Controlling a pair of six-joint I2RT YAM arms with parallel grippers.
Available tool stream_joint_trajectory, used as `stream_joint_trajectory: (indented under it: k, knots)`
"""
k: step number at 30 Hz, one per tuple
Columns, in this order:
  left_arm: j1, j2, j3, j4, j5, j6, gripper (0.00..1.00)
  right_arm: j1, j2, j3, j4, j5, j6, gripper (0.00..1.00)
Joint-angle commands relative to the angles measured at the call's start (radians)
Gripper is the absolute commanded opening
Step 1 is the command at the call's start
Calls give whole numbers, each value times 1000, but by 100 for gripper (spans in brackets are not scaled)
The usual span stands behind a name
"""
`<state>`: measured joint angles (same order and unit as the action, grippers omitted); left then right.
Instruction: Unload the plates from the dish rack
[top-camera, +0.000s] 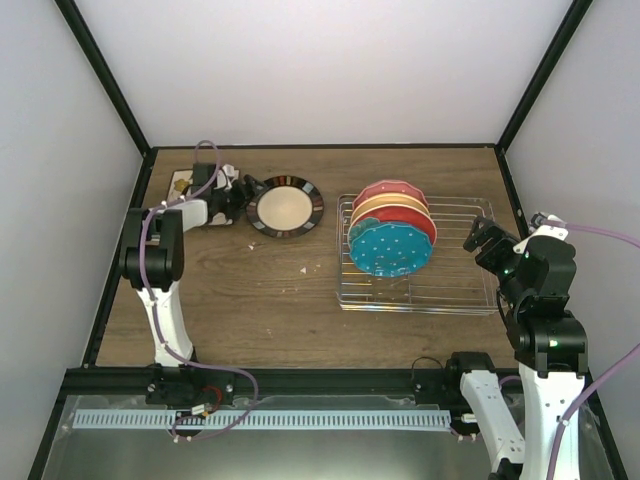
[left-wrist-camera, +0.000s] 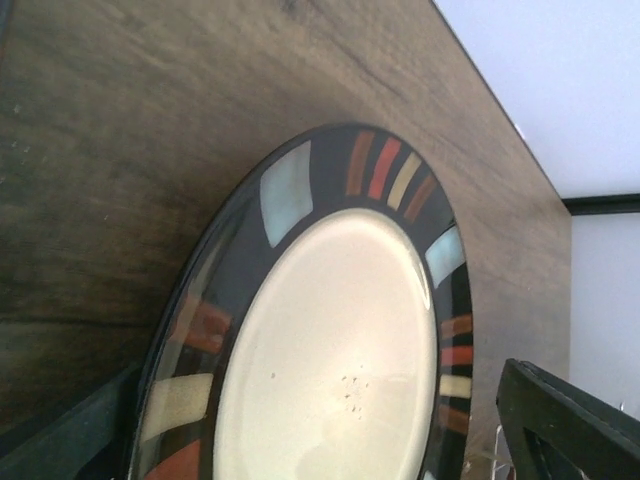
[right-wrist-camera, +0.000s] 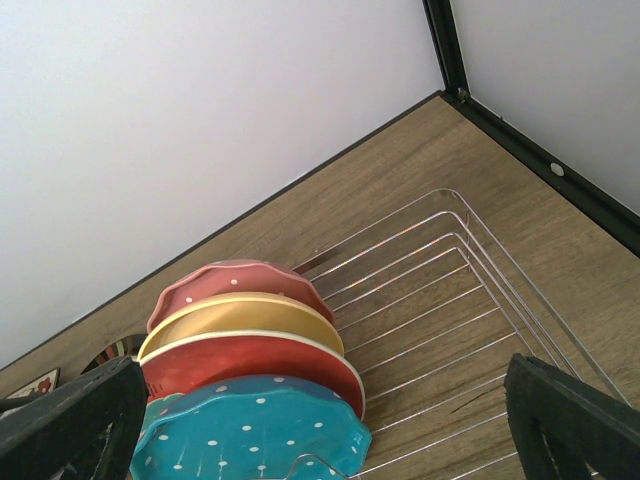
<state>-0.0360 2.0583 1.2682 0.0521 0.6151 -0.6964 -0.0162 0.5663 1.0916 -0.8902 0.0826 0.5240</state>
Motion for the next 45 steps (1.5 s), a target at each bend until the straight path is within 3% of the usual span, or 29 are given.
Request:
stream_joint_trajectory:
  k: [1, 21, 24, 29, 33, 39, 45]
  knots:
    - [-10, 23, 61, 27, 17, 30, 98, 7, -6, 49, -9, 8, -5, 100]
    - [-20, 67, 325, -193, -326, 338, 100, 7, -5, 43, -2, -8, 19, 100]
    - [-37, 7, 368, -176, -281, 380, 100, 7, -7, 45, -10, -4, 20, 100]
    - [-197, -171, 381, -100, -59, 620, 96, 7, -1, 28, 9, -9, 14, 100]
    - [-396, -273, 374, -211, 98, 889, 87, 7, 15, 17, 40, -25, 9, 100]
    - [-606, -347, 282, -323, 23, 1128, 62, 7, 13, 22, 34, -18, -6, 100]
    - [-711, -328, 258, -324, -70, 1259, 55, 7, 4, 28, 14, -2, -22, 100]
